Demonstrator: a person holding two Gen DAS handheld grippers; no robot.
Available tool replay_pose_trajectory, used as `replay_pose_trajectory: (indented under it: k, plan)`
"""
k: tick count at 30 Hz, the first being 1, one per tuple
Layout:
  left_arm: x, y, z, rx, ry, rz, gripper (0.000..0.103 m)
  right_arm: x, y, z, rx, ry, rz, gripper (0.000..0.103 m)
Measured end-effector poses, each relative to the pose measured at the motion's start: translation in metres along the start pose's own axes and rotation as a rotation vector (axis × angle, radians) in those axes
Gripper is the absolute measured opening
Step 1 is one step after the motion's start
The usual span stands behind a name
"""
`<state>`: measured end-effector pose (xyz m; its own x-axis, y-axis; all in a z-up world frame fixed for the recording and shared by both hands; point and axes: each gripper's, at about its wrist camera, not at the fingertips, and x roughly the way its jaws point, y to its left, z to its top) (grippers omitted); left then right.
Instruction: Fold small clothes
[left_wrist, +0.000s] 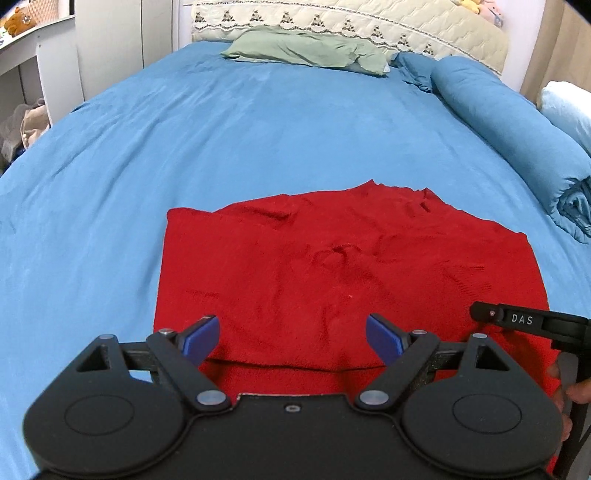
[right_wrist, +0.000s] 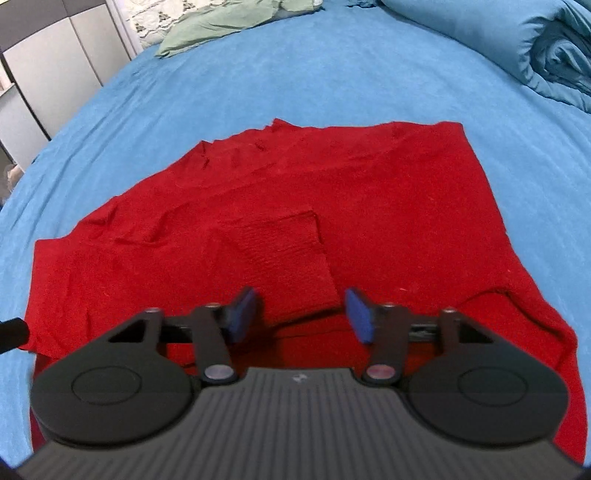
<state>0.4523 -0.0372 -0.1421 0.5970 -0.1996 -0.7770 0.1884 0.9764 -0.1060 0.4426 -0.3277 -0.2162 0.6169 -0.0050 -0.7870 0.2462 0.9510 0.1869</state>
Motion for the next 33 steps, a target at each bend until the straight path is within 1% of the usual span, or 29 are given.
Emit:
replay_pose_trajectory:
  k: [2,3,6,10,13,15,17,21,23,25,26,28,29,30,31,33]
  plan:
    - [-0.001,0.000,-0.001,-0.001,0.005,0.001,0.089,0.001,0.004,0.002,-0.017,0.004,0.003,0.028]
    - [-0.001,0.001,-0.001,-0.001,0.007,0.000,0.089,-0.001,0.006,0.003,-0.027,0.003,0.009,0.023]
    - [0.001,0.003,-0.002,-0.001,0.009,0.003,0.089,-0.014,0.016,0.014,-0.063,-0.038,0.022,0.023]
    - [0.002,0.004,-0.002,0.001,0.013,0.005,0.089,-0.042,0.015,0.045,-0.104,-0.135,0.047,0.023]
    - [0.003,0.004,-0.002,0.002,0.008,0.001,0.089,-0.062,-0.001,0.069,-0.104,-0.213,0.013,0.023]
    - [0.005,0.003,-0.003,0.002,0.008,0.001,0.089,-0.070,-0.020,0.080,-0.098,-0.250,-0.037,0.023]
    - [0.008,0.002,-0.004,0.002,0.013,0.001,0.089,-0.065,-0.039,0.081,-0.107,-0.238,-0.094,0.023]
    - [0.018,0.000,-0.006,0.003,0.033,0.003,0.089,-0.033,-0.068,0.063,-0.060,-0.134,-0.123,0.022]
    - [0.022,-0.001,-0.007,0.009,0.042,0.004,0.089,-0.020,-0.078,0.055,-0.042,-0.108,-0.154,0.022]
    - [0.025,-0.002,-0.007,0.018,0.043,0.005,0.089,-0.017,-0.088,0.052,-0.002,-0.102,-0.143,0.023]
    - [0.026,-0.003,-0.007,0.023,0.044,0.006,0.089,-0.013,-0.089,0.052,-0.007,-0.090,-0.143,0.024]
    - [0.028,-0.005,-0.006,0.029,0.044,0.006,0.089,-0.006,-0.089,0.046,-0.025,-0.061,-0.158,0.029]
    - [0.028,-0.007,-0.006,0.031,0.042,0.004,0.089,-0.008,-0.088,0.043,-0.022,-0.050,-0.177,0.042]
    - [0.028,-0.008,-0.005,0.033,0.041,0.002,0.089,-0.011,-0.088,0.041,-0.021,-0.054,-0.187,0.057]
    - [0.027,-0.010,-0.003,0.037,0.038,0.001,0.089,-0.018,-0.087,0.039,-0.023,-0.083,-0.178,0.063]
    - [0.028,-0.014,-0.001,0.046,0.030,-0.006,0.089,-0.031,-0.081,0.034,-0.047,-0.141,-0.131,0.080]
